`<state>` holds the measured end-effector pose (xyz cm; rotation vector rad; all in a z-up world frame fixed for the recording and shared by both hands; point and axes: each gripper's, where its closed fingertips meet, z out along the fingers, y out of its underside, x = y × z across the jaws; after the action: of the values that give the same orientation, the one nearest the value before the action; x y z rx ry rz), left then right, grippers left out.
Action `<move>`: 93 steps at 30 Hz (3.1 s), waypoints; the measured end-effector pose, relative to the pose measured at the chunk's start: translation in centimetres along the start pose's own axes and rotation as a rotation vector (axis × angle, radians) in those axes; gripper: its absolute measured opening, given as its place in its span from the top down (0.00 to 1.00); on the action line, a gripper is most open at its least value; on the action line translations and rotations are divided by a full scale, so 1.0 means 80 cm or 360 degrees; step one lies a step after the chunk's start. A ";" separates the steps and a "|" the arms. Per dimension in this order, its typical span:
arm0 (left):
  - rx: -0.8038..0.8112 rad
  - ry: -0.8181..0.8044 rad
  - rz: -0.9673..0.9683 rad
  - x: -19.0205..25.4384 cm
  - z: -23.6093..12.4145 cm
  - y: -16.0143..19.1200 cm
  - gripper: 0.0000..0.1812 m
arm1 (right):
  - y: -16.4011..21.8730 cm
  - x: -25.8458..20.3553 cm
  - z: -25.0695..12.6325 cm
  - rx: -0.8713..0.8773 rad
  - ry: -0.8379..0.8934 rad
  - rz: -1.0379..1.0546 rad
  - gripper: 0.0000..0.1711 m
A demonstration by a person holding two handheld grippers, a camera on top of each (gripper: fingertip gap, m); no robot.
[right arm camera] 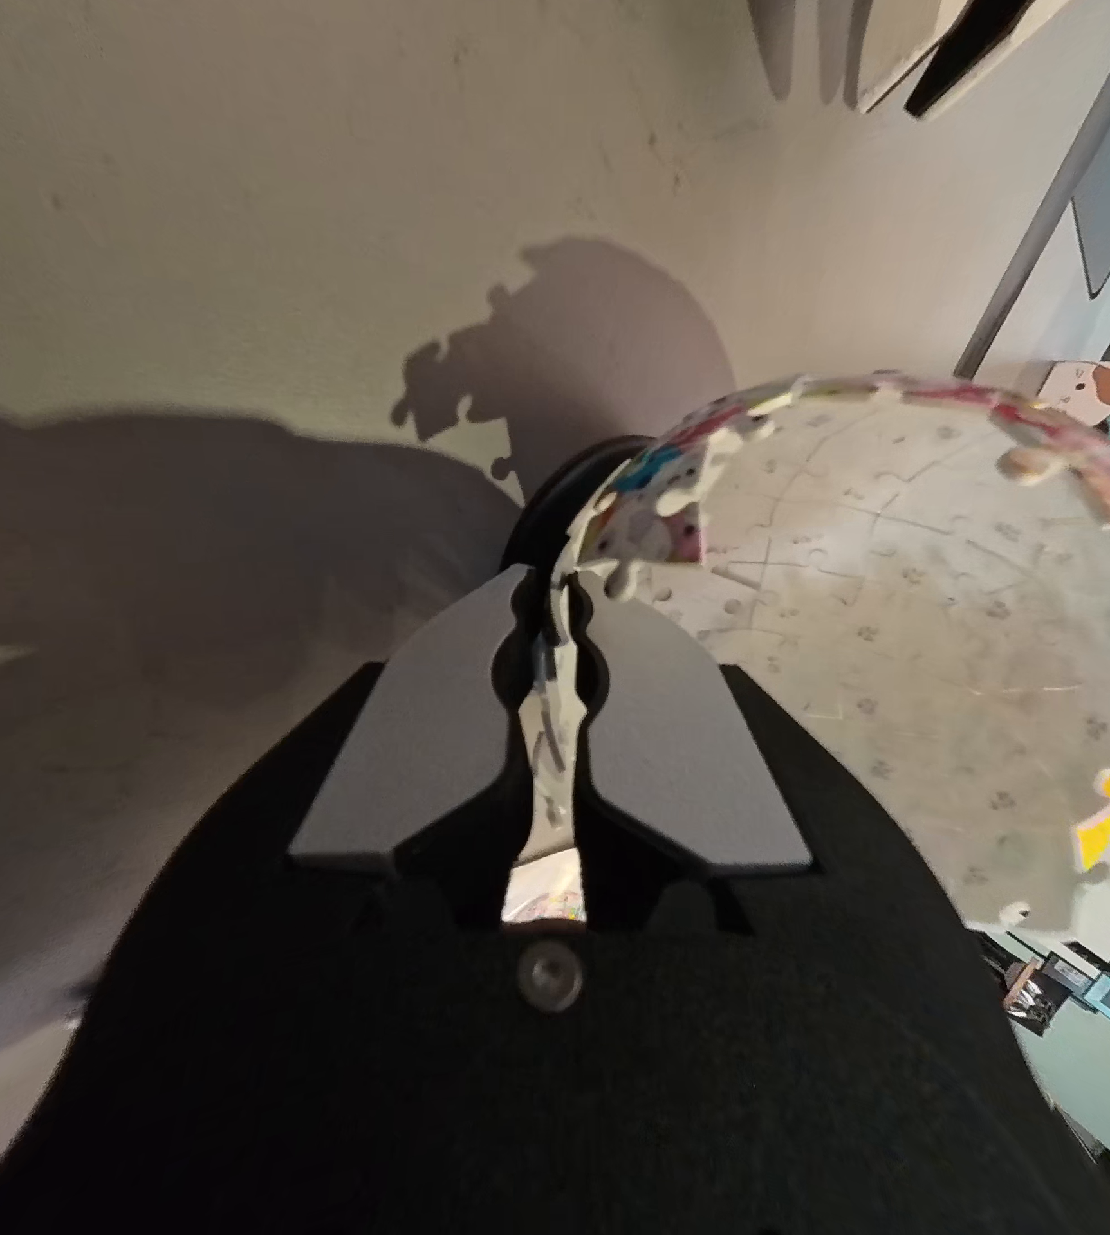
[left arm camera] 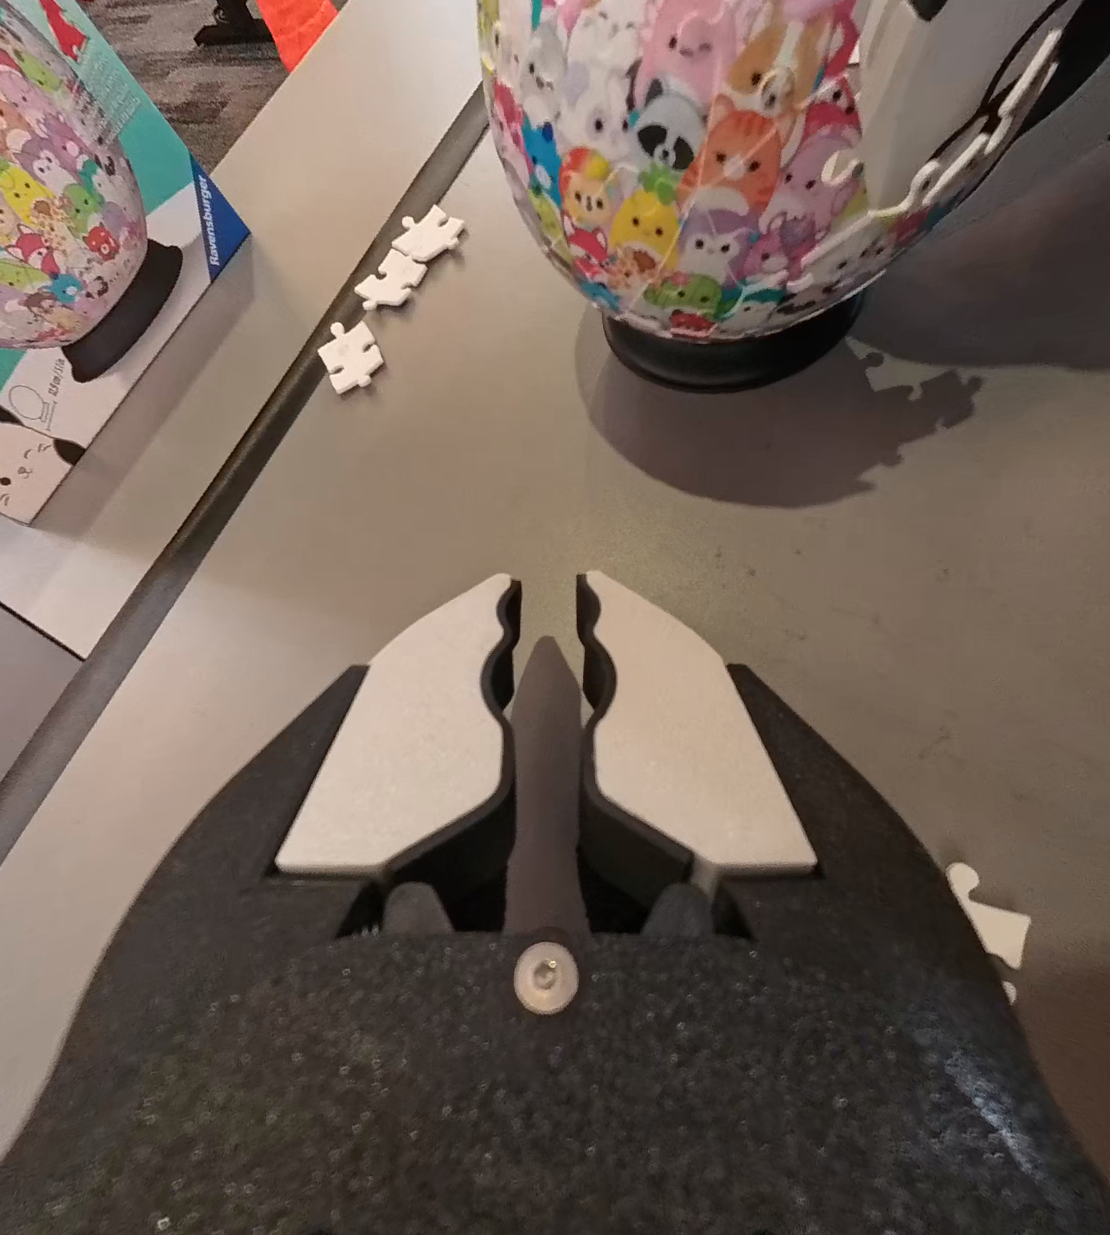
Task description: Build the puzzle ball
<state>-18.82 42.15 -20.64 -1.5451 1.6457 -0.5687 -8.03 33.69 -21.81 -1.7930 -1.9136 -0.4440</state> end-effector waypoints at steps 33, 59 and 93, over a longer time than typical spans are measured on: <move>-0.0036 -0.0012 0.0032 0.002 0.003 0.003 0.92 | 0.030 -0.005 -0.049 -0.0099 -0.0089 0.0223 0.76; -0.0044 0.0001 0.0042 0.005 0.004 0.003 0.92 | 0.038 -0.020 -0.014 -0.0422 -0.0230 -0.0078 0.79; 0.0544 -0.0510 -0.0876 0.034 -0.158 0.013 0.67 | 0.070 -0.162 -0.260 0.0733 0.1153 0.1999 0.72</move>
<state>-29.28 37.28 -14.68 -1.7167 0.8257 -0.7922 0.42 12.10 -12.00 -1.7600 -0.2037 -0.1164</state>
